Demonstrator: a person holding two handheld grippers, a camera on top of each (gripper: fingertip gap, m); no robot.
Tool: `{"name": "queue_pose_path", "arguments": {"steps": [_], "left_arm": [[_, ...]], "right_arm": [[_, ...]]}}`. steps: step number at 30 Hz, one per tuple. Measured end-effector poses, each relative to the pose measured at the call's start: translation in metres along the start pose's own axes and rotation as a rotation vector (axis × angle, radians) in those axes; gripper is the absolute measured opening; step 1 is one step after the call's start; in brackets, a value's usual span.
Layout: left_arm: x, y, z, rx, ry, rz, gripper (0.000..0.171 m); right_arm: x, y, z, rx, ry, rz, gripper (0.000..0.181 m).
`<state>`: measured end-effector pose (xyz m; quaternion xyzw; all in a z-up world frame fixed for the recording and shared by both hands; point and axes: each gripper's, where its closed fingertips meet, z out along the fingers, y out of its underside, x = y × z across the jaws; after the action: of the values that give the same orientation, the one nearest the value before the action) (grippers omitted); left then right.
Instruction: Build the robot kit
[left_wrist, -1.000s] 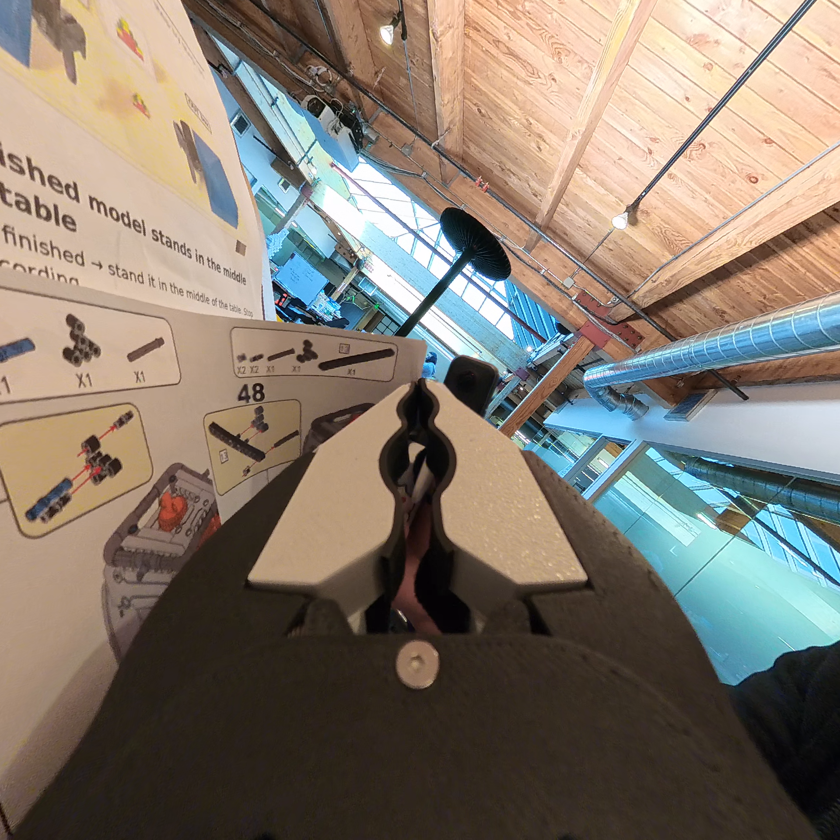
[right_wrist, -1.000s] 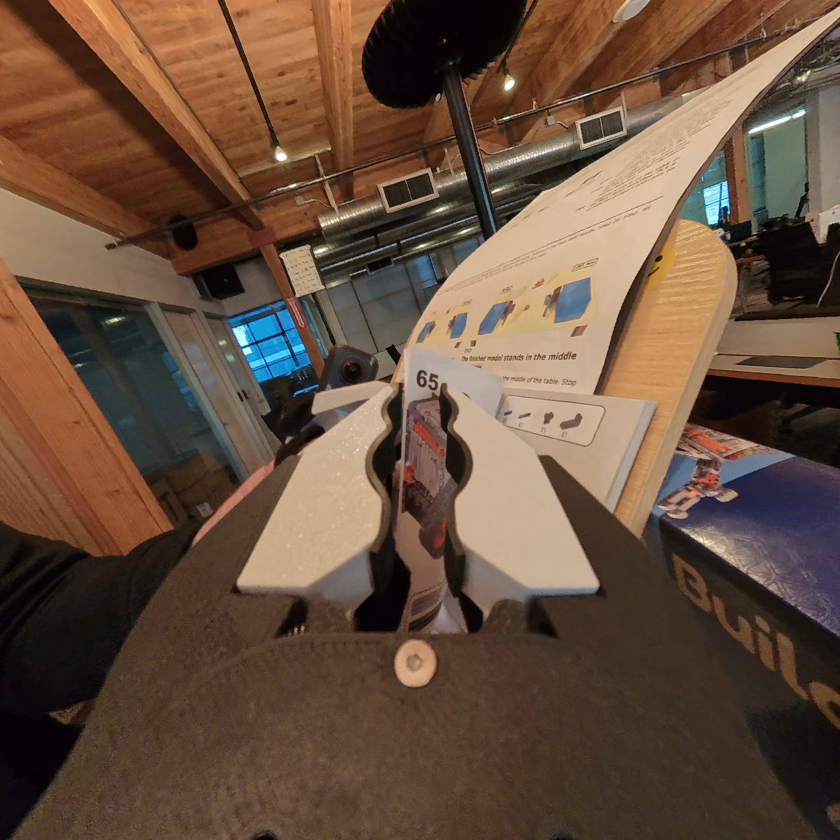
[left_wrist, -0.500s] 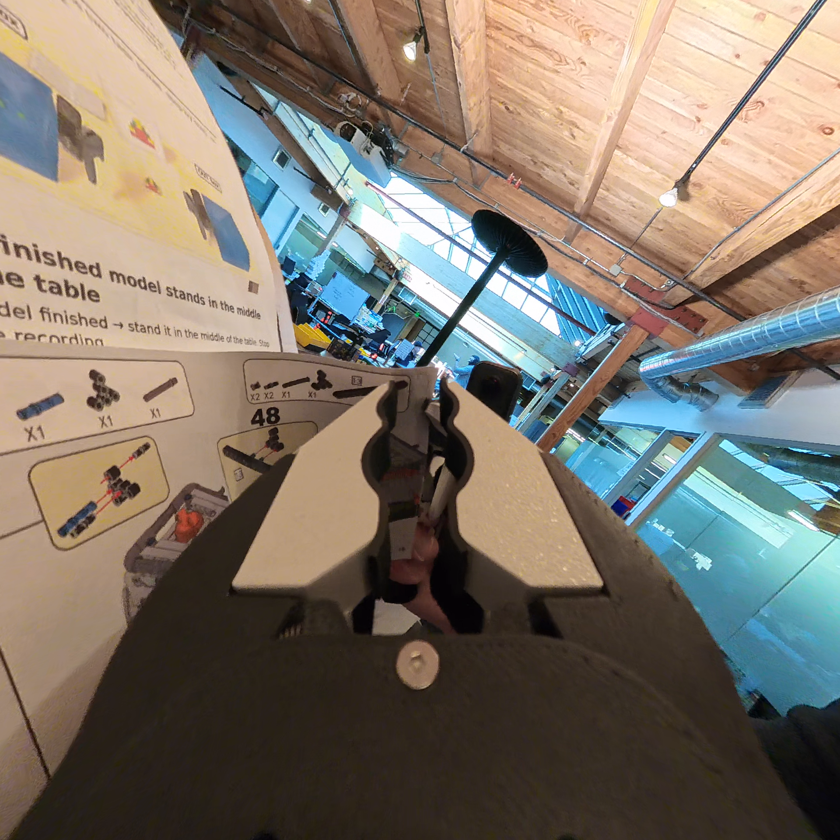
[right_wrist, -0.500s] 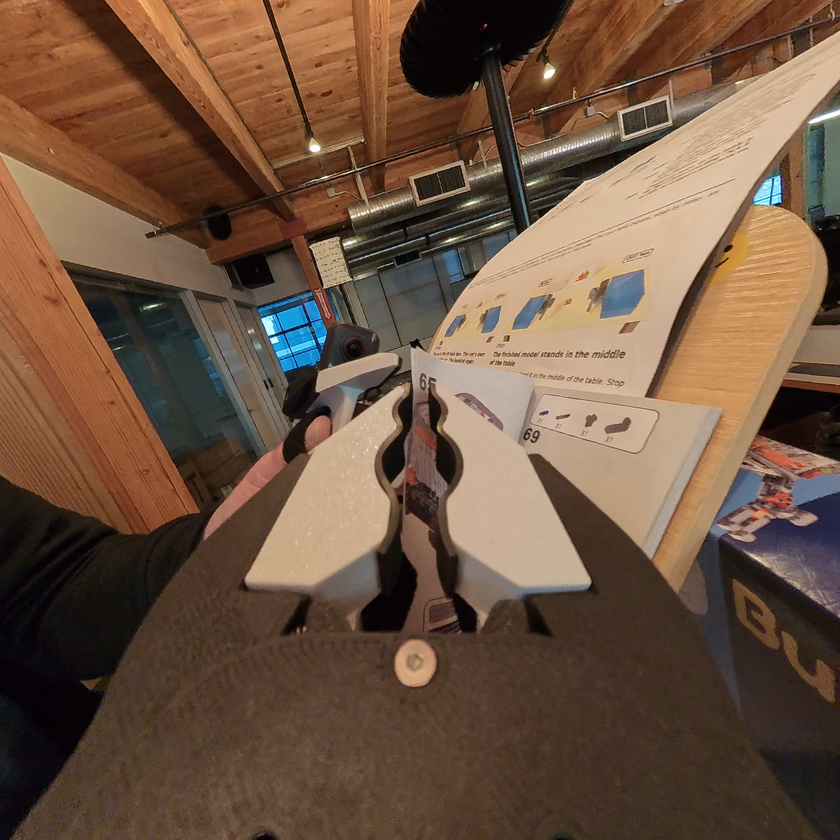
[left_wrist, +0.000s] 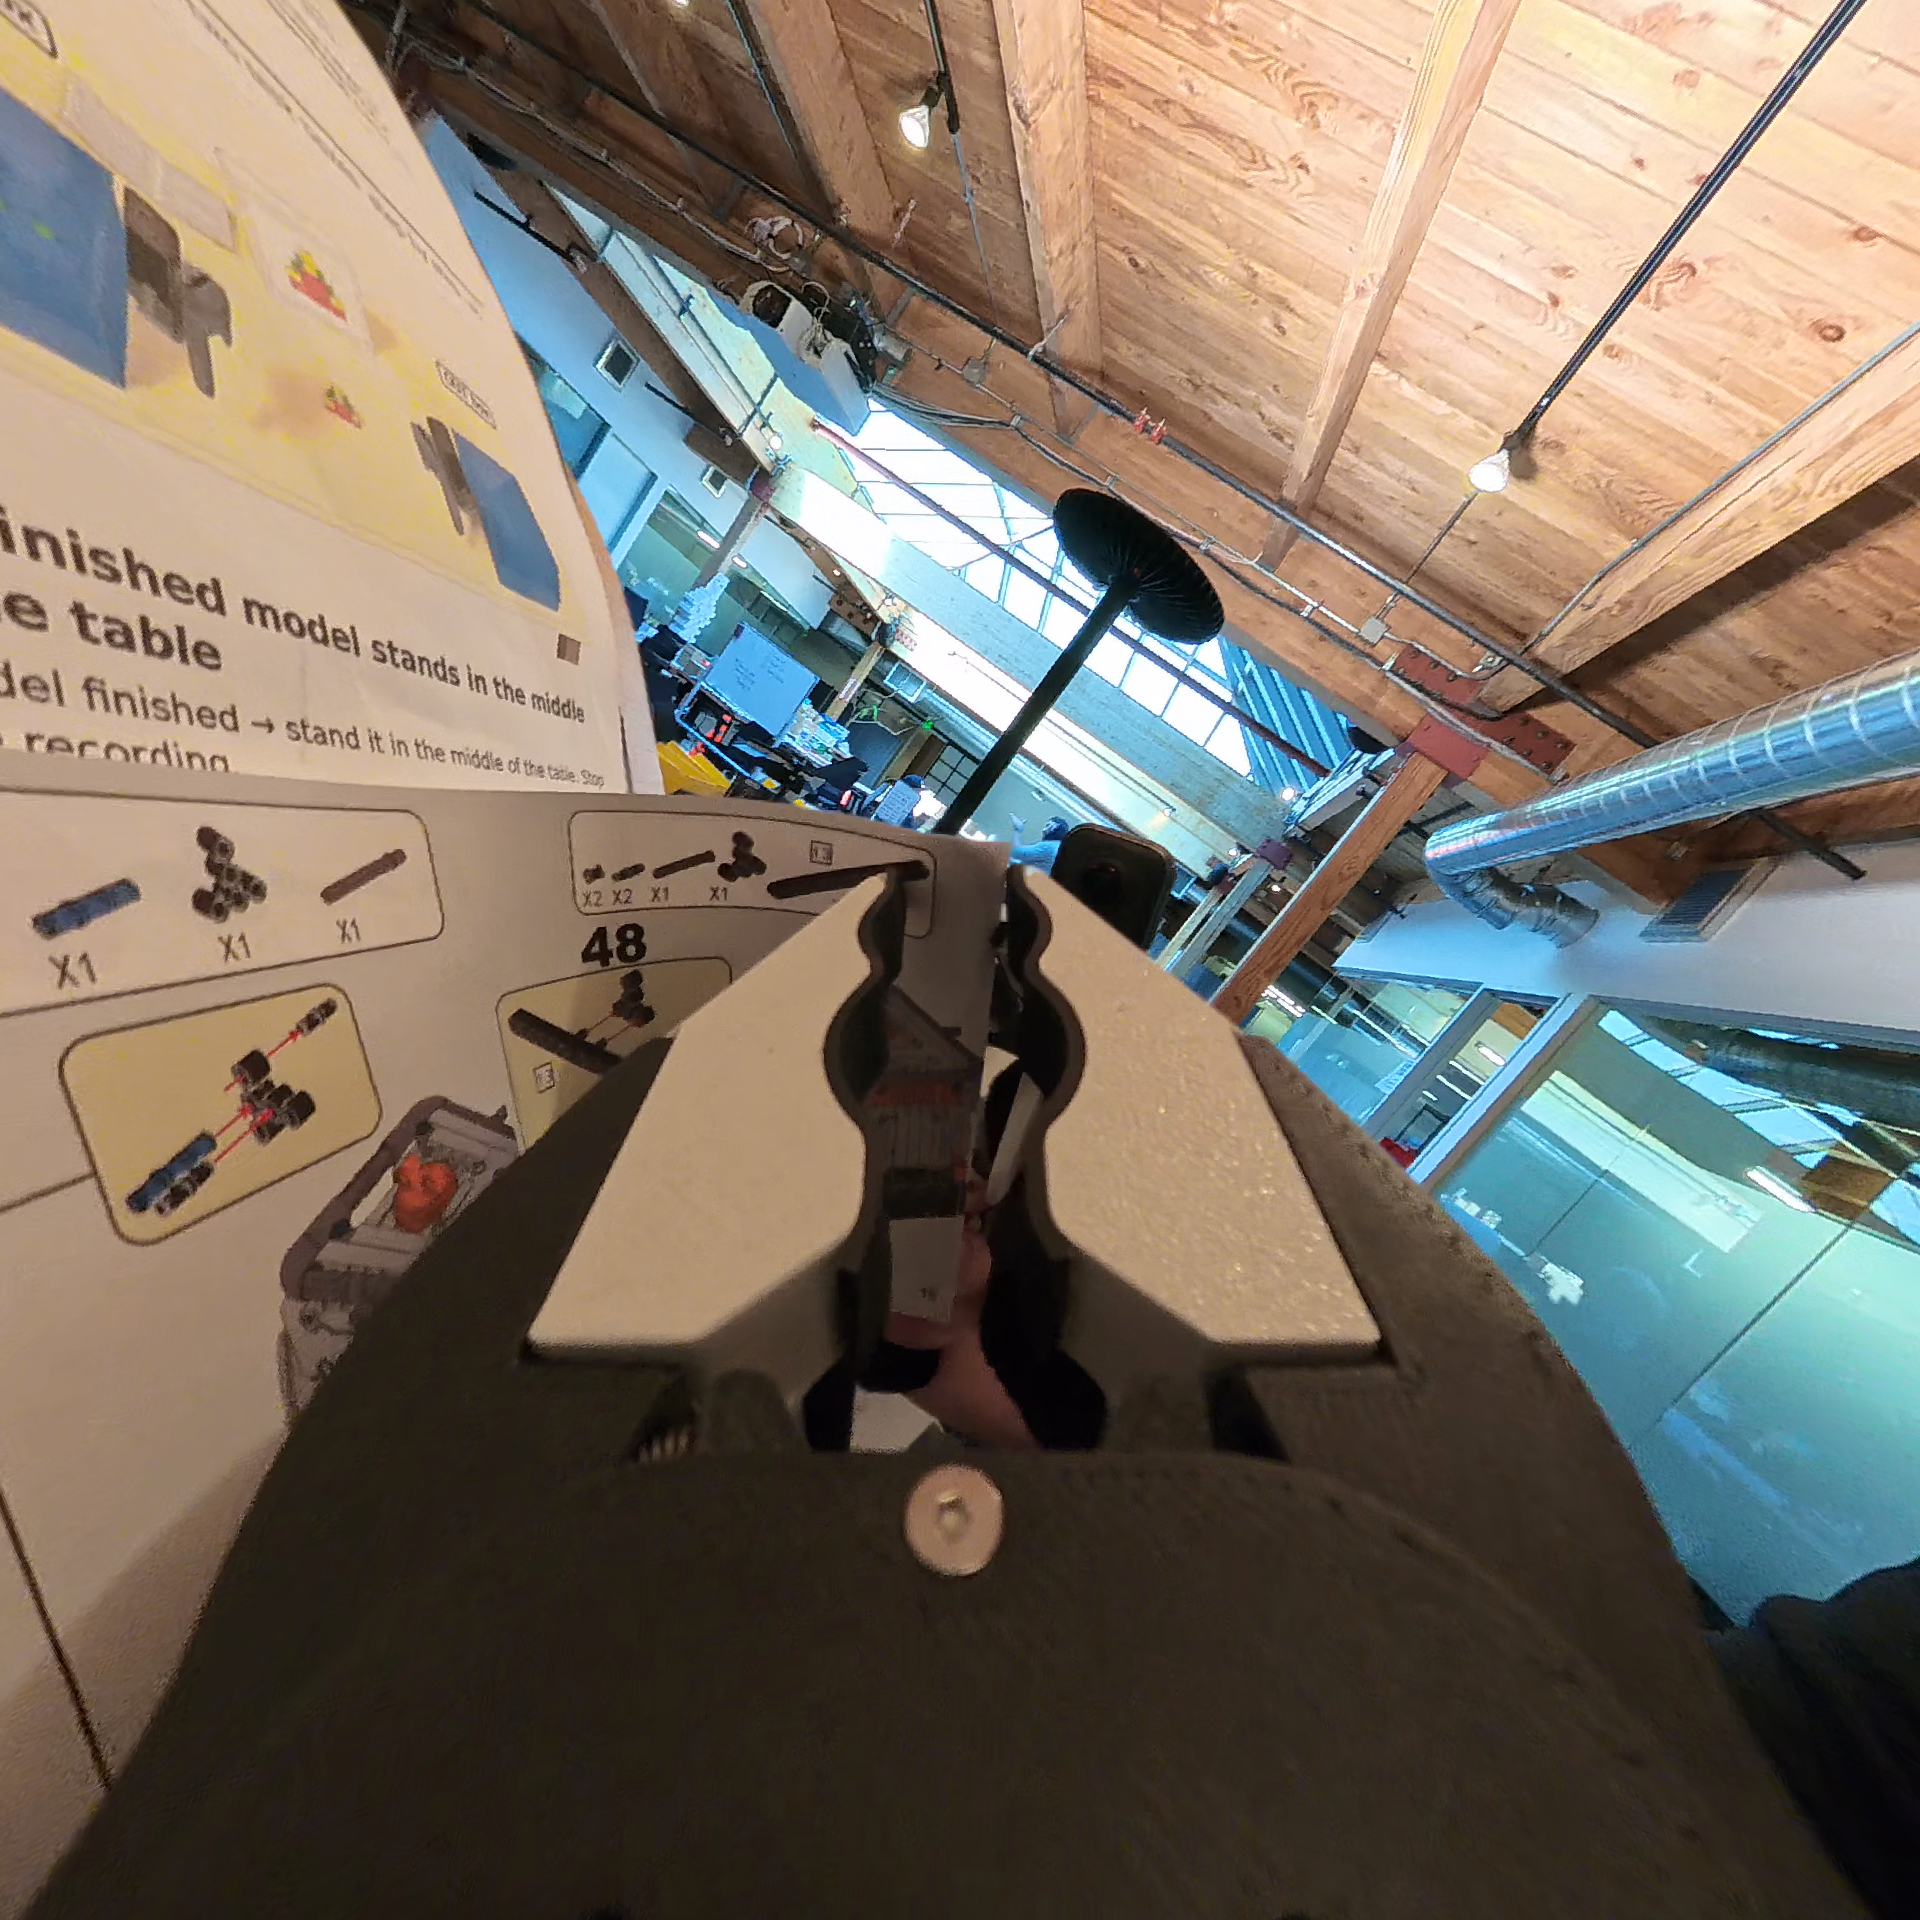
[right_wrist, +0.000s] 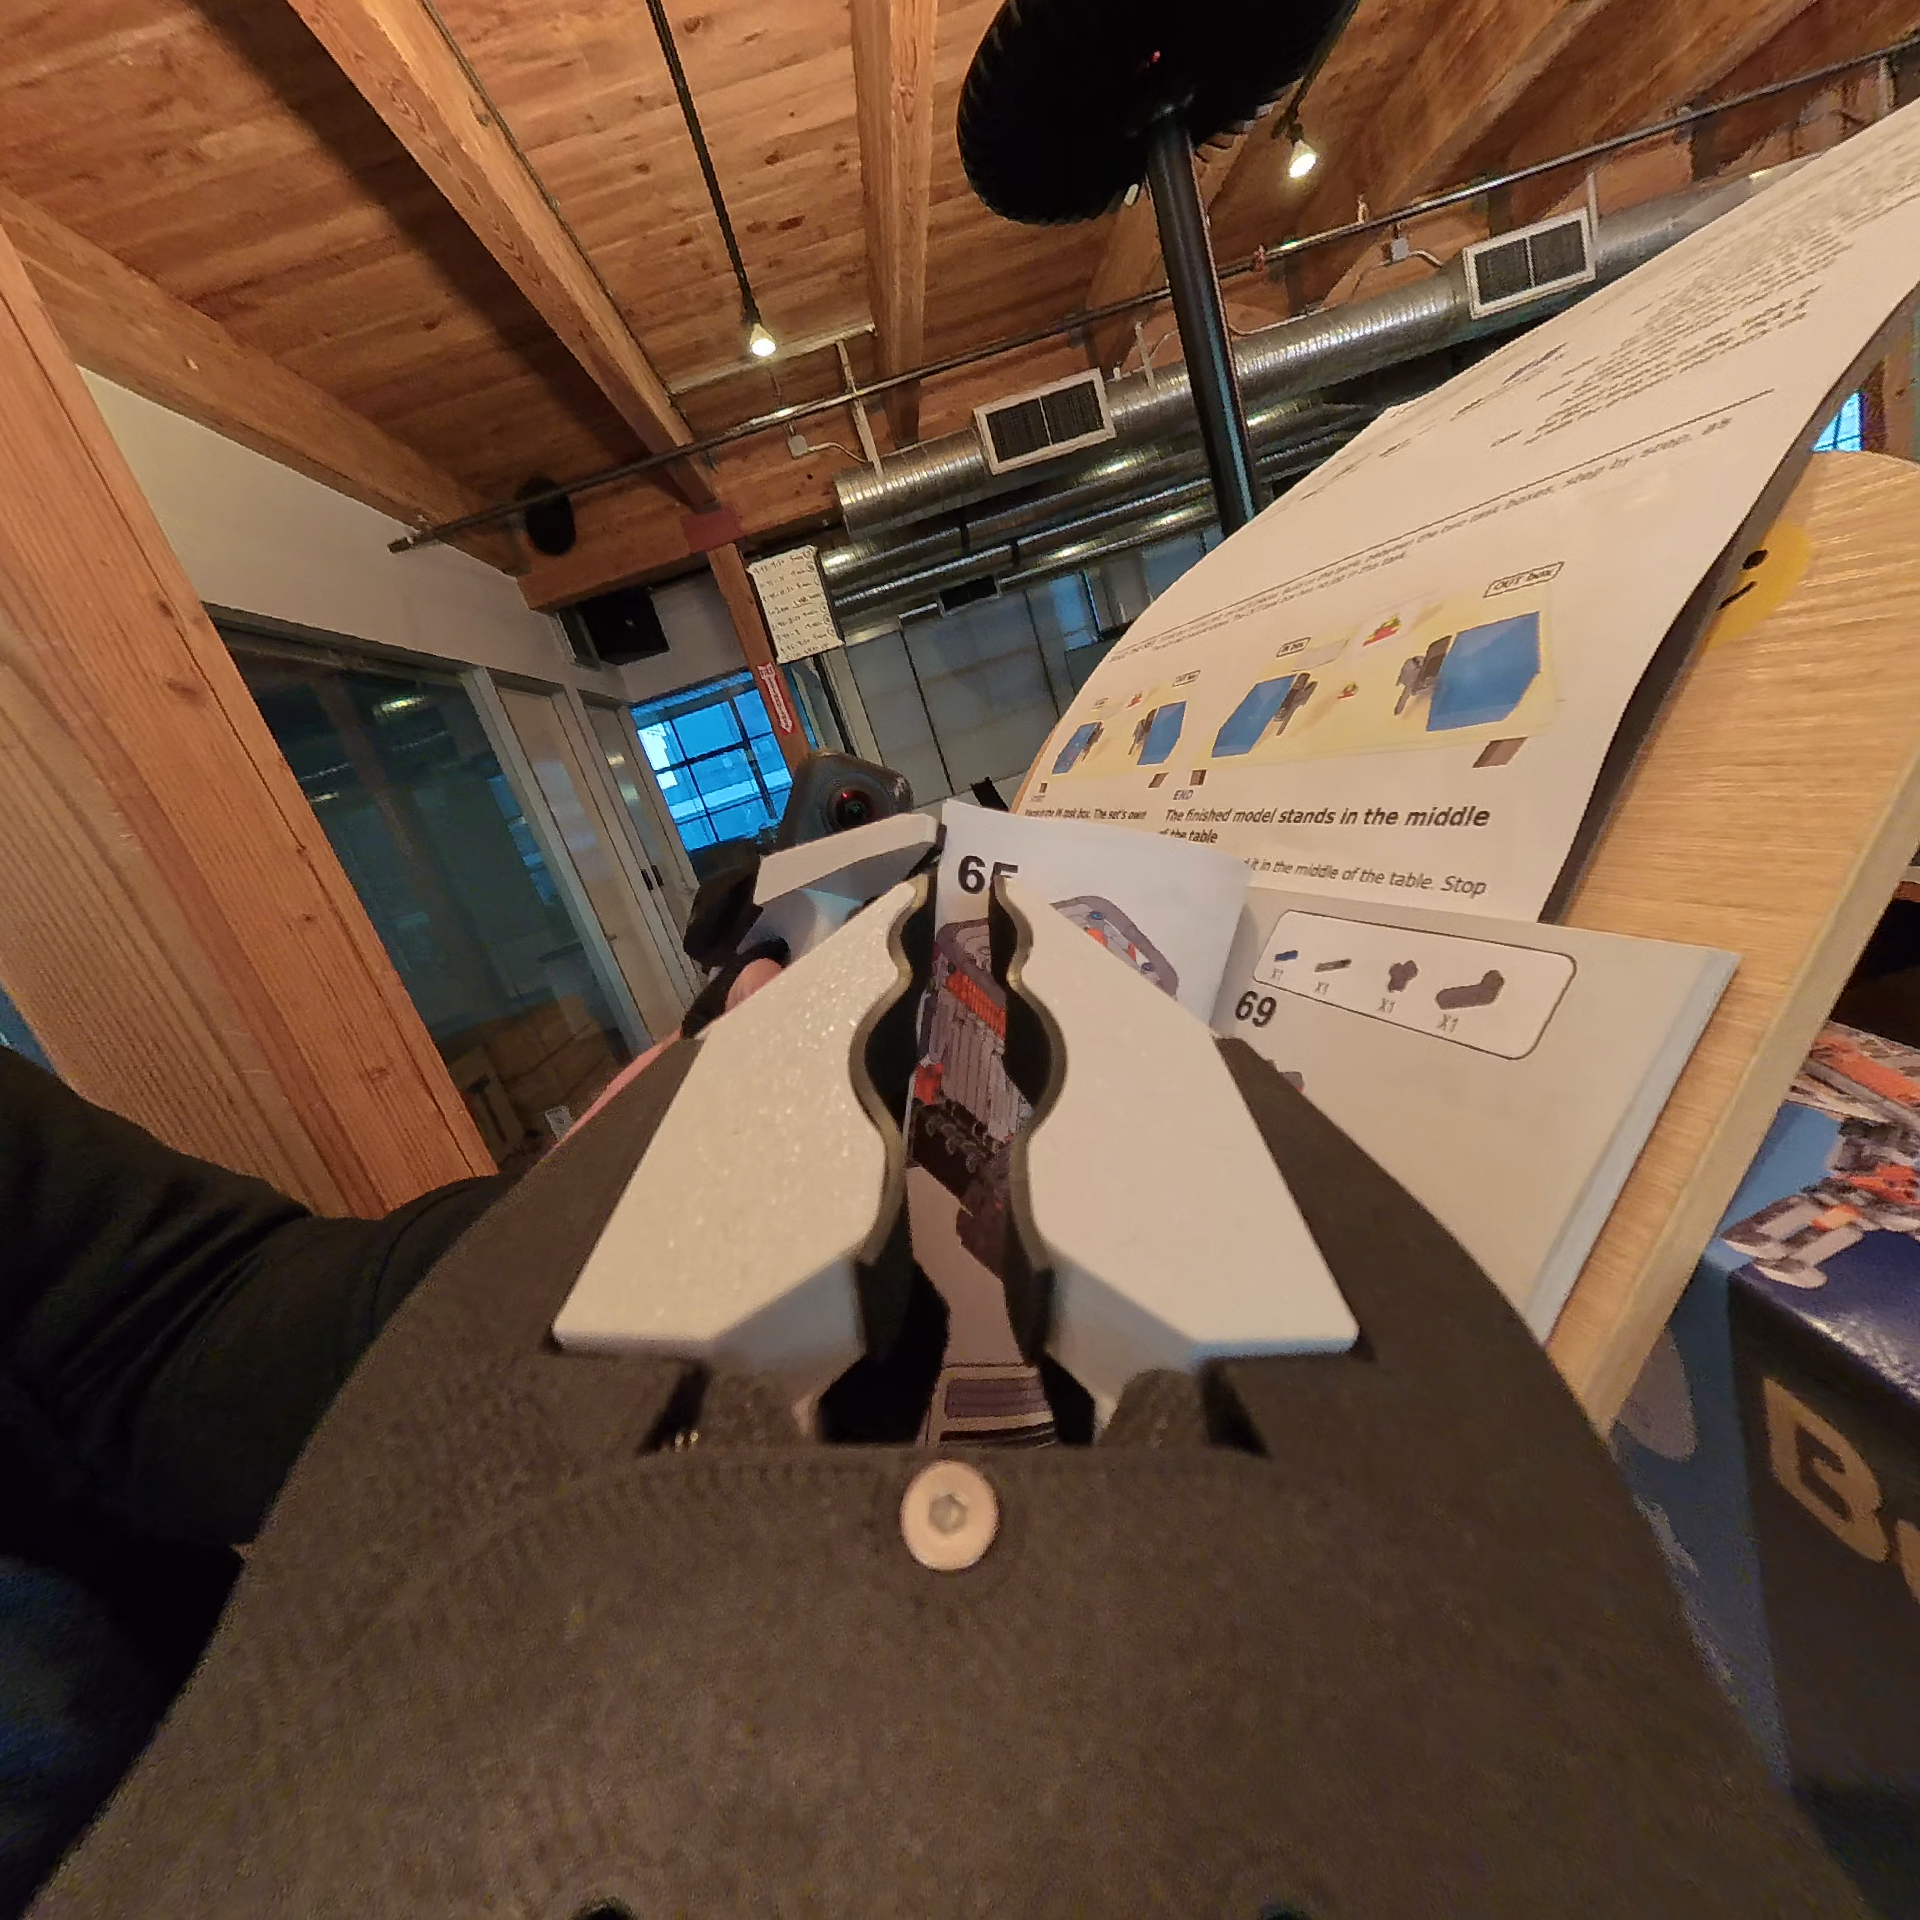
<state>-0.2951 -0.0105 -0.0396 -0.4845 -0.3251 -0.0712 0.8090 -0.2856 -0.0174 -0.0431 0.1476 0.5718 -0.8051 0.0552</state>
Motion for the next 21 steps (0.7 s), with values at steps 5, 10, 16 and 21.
{"name": "queue_pose_path", "arguments": {"steps": [5, 10, 16, 21], "left_arm": [[0.0031, -0.0019, 0.0008, 0.022, 0.044, -0.036, 0.017], [0.0035, -0.0019, 0.0013, 0.033, 0.063, -0.056, 0.019], [0.0037, -0.002, 0.0023, 0.028, 0.059, -0.049, 0.017], [0.0027, -0.0017, 0.0023, 0.023, 0.051, -0.044, 0.017]], "right_arm": [[-0.0018, -0.0035, -0.0006, 0.027, -0.025, 0.025, 0.007], [-0.0013, -0.0037, -0.0013, 0.032, -0.03, 0.03, 0.007], [-0.0021, -0.005, -0.0016, 0.034, -0.035, 0.029, 0.007], [-0.0016, -0.0041, -0.0013, 0.027, -0.028, 0.023, 0.006]]}}
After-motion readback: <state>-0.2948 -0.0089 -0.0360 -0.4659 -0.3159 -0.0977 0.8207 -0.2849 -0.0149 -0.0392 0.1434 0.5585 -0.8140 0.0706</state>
